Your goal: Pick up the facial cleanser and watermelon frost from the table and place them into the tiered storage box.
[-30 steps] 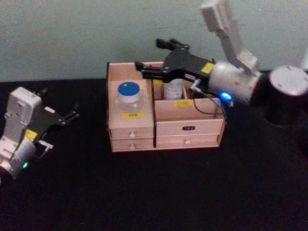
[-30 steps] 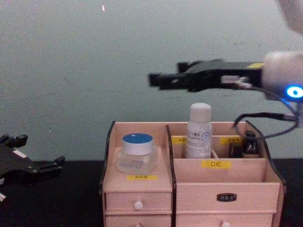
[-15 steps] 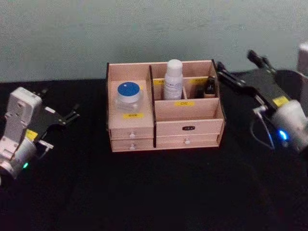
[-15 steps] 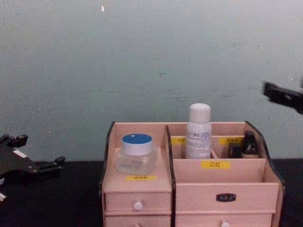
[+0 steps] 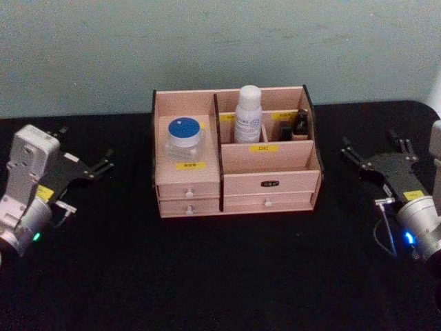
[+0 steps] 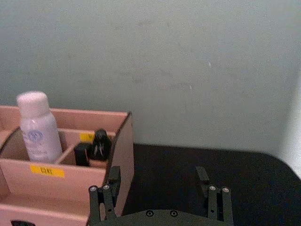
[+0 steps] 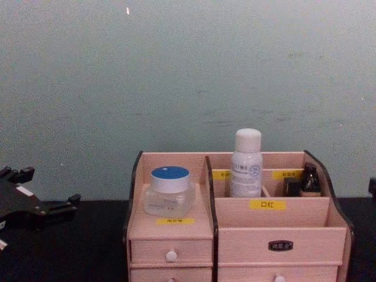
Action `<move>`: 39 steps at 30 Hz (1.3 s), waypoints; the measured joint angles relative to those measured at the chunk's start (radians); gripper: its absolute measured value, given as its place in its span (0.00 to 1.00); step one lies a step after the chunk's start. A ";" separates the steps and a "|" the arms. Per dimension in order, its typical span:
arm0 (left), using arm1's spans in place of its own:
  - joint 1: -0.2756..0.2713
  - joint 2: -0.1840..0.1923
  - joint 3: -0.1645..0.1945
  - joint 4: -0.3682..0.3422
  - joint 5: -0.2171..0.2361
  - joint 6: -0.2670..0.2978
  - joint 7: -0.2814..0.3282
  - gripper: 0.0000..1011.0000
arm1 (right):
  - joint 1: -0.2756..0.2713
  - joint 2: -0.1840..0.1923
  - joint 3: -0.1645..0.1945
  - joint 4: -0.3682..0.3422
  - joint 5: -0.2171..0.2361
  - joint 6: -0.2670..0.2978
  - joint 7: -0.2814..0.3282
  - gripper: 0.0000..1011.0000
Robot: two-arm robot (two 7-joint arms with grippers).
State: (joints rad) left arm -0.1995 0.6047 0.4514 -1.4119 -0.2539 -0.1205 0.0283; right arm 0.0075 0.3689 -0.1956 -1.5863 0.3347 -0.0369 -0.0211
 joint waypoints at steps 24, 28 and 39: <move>0.000 0.000 0.000 0.000 0.000 0.000 0.000 0.99 | 0.027 -0.053 0.009 0.082 -0.037 0.117 0.017 0.99; 0.000 0.000 0.000 0.000 0.000 0.000 0.000 0.99 | 0.027 -0.052 0.008 0.082 -0.036 0.116 0.017 0.99; 0.000 0.000 0.000 0.000 0.000 0.000 0.000 0.99 | 0.027 -0.051 0.007 0.081 -0.034 0.113 0.018 0.99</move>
State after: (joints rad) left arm -0.1995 0.6047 0.4514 -1.4119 -0.2539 -0.1205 0.0283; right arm 0.0341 0.3183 -0.1885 -1.5057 0.3011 0.0757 -0.0028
